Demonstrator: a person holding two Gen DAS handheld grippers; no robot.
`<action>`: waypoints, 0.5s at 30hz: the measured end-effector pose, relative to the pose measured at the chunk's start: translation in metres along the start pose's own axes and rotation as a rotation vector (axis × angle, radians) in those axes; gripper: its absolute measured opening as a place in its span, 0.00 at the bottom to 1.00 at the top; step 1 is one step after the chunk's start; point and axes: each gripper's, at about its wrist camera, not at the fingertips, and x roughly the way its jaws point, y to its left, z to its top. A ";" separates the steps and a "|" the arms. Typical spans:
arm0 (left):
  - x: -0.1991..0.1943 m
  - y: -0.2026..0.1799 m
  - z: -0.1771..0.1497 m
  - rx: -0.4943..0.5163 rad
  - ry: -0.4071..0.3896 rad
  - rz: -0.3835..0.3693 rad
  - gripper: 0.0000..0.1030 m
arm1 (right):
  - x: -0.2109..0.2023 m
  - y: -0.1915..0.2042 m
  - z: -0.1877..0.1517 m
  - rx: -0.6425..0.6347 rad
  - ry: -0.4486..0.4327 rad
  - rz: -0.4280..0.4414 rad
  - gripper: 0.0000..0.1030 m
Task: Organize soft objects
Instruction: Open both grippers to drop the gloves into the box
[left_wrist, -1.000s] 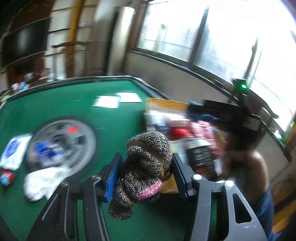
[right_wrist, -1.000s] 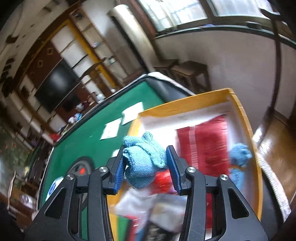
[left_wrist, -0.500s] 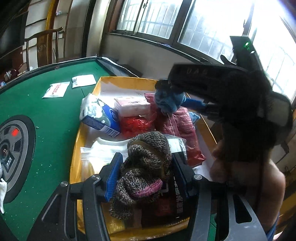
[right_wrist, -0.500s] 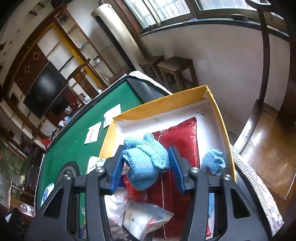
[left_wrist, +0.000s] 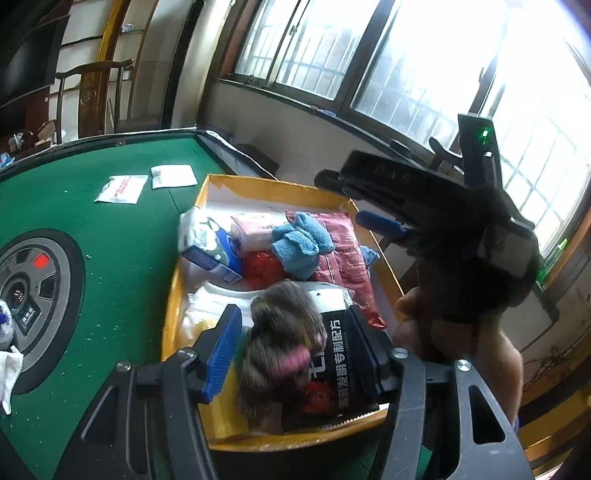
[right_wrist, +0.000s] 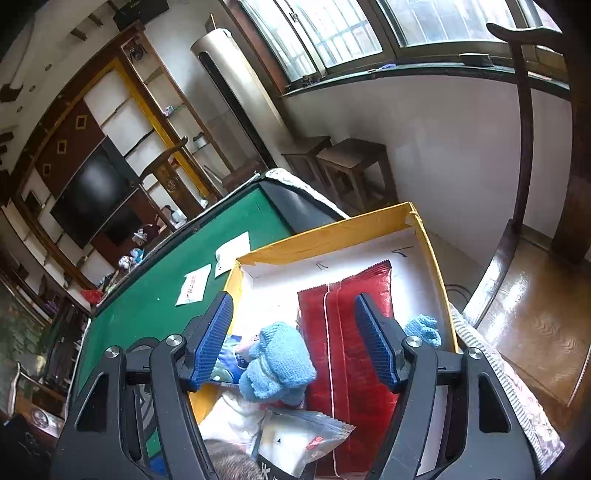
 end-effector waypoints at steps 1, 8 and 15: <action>-0.004 0.002 0.000 -0.003 -0.004 -0.002 0.57 | 0.000 0.001 -0.001 -0.002 -0.002 0.000 0.67; -0.029 0.020 -0.006 -0.027 -0.024 0.005 0.57 | -0.003 0.007 -0.003 -0.027 -0.014 0.020 0.67; -0.068 0.068 -0.022 -0.082 -0.057 0.084 0.57 | -0.003 0.028 -0.011 -0.104 -0.020 0.048 0.67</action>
